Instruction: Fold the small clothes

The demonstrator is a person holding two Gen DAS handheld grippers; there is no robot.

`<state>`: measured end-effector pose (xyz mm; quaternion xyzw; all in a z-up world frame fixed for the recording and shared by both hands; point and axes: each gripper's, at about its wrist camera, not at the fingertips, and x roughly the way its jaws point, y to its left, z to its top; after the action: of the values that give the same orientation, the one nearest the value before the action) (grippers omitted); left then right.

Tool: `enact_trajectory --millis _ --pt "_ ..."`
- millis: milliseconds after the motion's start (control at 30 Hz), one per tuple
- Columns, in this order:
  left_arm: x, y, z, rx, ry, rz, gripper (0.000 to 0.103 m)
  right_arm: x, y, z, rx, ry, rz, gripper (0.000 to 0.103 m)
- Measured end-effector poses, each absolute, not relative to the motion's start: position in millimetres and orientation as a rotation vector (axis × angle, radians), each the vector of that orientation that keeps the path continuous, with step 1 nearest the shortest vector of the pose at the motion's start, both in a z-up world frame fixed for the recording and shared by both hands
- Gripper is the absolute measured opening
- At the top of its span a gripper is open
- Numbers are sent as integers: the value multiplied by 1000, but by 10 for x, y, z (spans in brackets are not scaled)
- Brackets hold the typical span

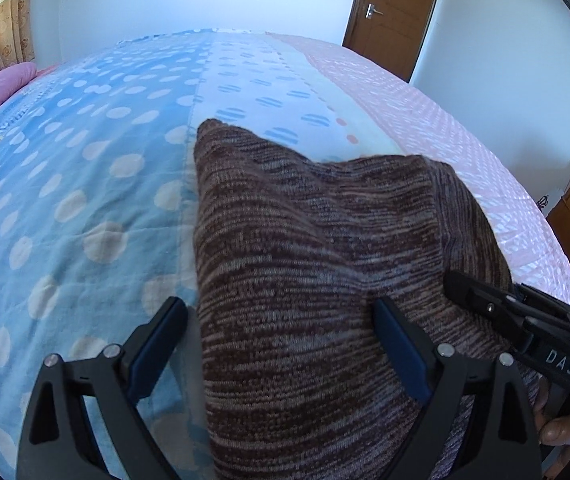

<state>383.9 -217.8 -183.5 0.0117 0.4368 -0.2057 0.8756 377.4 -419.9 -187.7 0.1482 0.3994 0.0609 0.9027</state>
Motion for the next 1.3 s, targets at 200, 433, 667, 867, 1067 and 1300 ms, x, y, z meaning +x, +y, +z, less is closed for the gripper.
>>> enact_trajectory --millis 200,433,667,867,1067,1300 --pt "3846 -2181 -1833 25 912 -429 96 3776 -4163 -1872 283 825 117 41" --pt "3839 -2188 -1826 21 909 -438 92 3780 -4133 -1870 262 825 116 40" --pt "3823 -2275 -1810 42 896 -468 79 3798 -4089 -1860 238 833 101 40" --pt "3825 -2248 -1802 28 889 -482 68 3782 -3713 -1768 33 829 -17 25" --pt "3678 -2183 -1658 25 833 -506 40 3569 -3692 -1619 148 775 -52 22" --pt "3253 -2083 -1232 -41 747 -612 39 2891 -3575 -1120 197 608 -76 22"
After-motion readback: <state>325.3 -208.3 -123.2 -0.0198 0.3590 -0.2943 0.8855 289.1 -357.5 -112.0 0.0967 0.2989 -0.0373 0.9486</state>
